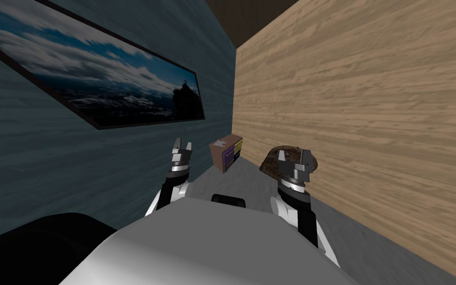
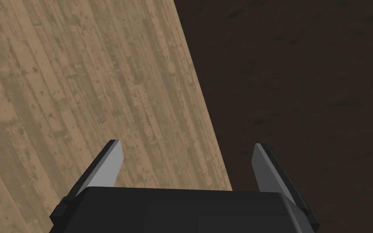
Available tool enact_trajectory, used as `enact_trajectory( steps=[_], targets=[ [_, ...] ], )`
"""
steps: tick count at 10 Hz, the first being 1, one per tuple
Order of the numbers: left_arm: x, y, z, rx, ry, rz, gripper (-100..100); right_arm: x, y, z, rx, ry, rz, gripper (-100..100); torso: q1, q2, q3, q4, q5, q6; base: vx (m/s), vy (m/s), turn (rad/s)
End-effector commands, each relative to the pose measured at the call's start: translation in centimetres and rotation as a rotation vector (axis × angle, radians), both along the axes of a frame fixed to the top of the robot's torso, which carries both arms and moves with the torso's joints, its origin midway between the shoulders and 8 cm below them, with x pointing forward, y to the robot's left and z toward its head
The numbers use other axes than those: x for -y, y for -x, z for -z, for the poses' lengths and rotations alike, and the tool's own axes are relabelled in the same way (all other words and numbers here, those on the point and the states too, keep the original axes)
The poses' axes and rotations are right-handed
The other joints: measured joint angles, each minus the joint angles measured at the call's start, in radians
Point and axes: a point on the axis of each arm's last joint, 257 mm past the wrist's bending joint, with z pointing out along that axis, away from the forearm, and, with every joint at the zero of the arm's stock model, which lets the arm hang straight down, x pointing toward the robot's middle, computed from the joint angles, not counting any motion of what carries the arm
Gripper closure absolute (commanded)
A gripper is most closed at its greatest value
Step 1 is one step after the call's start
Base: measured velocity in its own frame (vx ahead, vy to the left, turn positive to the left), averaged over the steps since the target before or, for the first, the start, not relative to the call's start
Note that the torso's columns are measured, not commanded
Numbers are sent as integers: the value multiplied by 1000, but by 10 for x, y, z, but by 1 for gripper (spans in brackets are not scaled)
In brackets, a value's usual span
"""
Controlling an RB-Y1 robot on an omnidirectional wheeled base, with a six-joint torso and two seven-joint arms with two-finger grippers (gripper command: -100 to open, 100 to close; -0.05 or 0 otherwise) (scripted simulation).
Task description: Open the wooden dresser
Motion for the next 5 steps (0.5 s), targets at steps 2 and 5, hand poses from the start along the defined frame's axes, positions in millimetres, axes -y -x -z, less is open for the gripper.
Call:
enact_trajectory(
  steps=[2,5],
  targets=[
    [0,0,0,0,0,0,0,0,0,0,0,0,0,0,0,104,-209,105,0,0,0,0,0],
    [0,0,0,0,0,0,0,0,0,0,0,0,0,0,0,322,-644,322,0,0,0,0,0]
  ],
)
